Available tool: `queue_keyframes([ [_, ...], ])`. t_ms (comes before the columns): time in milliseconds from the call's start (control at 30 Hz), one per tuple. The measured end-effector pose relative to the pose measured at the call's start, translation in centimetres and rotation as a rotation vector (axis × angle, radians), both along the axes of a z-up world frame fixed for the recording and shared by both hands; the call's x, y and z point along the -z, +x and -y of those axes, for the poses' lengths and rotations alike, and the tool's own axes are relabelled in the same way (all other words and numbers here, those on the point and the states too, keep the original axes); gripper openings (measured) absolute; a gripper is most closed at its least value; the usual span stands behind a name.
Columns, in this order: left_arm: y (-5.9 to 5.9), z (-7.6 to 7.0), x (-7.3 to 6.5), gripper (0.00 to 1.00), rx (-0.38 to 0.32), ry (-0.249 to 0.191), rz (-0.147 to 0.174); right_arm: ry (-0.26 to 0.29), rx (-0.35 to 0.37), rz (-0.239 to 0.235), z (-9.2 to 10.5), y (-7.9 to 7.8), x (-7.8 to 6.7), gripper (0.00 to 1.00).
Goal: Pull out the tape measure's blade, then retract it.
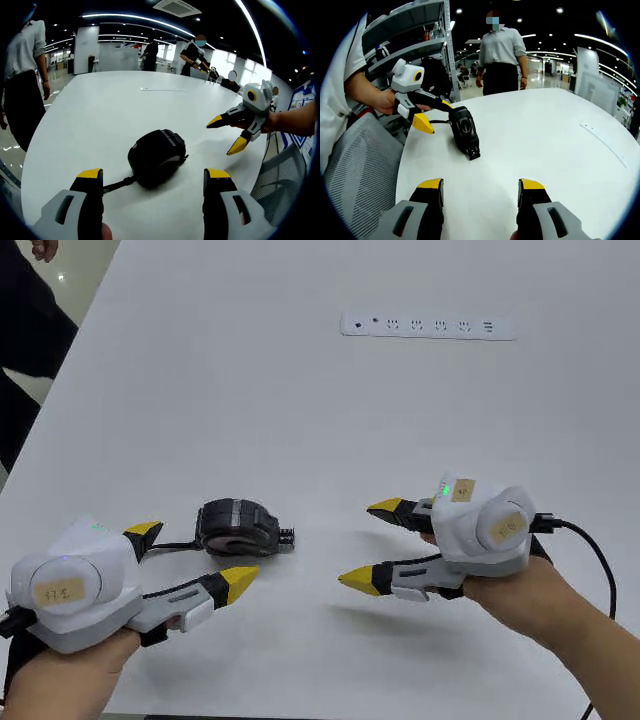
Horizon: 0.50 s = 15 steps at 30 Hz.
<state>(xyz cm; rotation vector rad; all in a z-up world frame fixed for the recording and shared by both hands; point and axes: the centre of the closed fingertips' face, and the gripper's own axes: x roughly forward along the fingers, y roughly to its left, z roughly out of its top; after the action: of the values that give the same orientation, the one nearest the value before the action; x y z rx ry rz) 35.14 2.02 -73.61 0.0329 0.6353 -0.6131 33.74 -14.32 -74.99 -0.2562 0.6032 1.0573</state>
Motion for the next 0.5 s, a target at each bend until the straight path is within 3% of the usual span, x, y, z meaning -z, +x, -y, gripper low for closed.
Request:
queue_keyframes([
  [167, -0.6, -0.3, -0.1, 0.81, 0.039, 0.008, -0.002, -0.018, 0.017, 0.019, 1.5, -1.1, -0.4, 0.6],
  [500, -2.4, -0.8, -0.2, 0.84, 0.124, 0.024, -0.005, -0.019, 0.086, 0.011, 4.6, -2.9, -0.8, 0.67],
])
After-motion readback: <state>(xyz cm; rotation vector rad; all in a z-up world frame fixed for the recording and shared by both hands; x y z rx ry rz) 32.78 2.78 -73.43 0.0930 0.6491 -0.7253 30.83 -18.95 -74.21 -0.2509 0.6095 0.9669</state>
